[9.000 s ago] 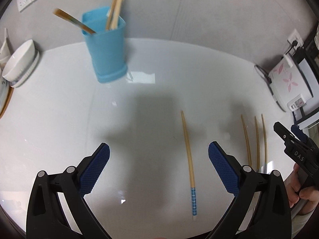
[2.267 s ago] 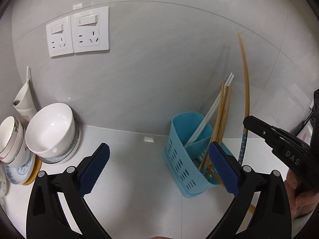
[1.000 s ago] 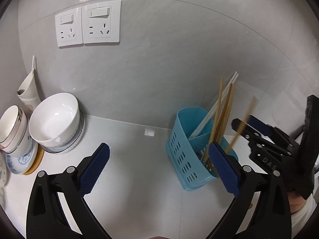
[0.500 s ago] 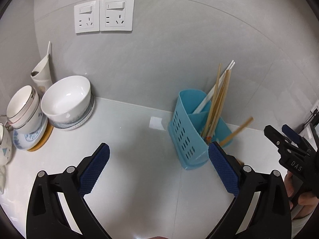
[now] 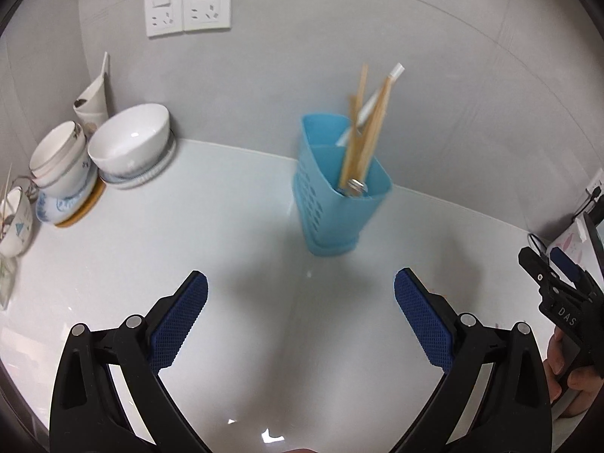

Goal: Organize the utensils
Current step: 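Move both open tools back over the last two chopsticks on the counter, then grasp a plain chopstick with the left tool while the right grasps the other, then lift both chopsticks upright and carry them to the blue holder, lowering them in, then open the left tool over the holder while the right tool lowers its chopstick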

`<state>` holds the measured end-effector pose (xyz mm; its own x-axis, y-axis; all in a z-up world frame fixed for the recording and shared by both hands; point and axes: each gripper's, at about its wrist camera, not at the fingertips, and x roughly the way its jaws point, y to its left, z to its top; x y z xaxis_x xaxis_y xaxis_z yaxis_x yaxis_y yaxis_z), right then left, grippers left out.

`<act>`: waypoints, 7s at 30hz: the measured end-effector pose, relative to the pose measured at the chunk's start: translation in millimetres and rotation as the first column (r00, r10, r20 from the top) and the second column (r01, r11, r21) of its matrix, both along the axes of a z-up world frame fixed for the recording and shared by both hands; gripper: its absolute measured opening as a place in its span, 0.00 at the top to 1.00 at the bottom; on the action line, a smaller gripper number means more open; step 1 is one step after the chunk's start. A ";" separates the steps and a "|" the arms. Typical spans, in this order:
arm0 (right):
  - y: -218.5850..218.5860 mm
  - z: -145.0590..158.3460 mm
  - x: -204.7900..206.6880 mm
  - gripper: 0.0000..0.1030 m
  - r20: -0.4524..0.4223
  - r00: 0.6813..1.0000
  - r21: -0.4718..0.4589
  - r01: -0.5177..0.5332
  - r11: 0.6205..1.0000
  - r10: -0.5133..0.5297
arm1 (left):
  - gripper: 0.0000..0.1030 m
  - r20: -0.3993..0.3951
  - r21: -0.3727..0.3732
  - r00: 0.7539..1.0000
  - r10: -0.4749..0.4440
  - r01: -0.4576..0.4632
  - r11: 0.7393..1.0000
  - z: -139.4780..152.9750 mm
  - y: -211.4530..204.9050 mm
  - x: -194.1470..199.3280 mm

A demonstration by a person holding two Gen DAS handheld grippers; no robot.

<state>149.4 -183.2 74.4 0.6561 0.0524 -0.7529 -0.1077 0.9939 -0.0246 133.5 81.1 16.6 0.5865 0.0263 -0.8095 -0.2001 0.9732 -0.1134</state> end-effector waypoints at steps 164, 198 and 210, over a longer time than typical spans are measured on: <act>70.5 68.6 37.7 0.94 -0.009 0.989 0.146 -0.142 0.979 0.144 | 0.94 0.262 -0.013 0.965 0.007 -0.003 1.000 129.7 40.3 36.4; 133.8 34.3 113.7 0.94 0.025 0.990 0.202 -0.138 0.970 0.136 | 0.88 0.077 -0.085 0.951 -0.299 0.305 0.949 46.4 72.8 203.9; 161.2 18.7 120.1 0.94 0.180 0.952 0.275 -0.292 0.916 0.249 | 0.13 0.068 0.044 0.980 -0.185 0.182 0.982 42.8 104.9 172.8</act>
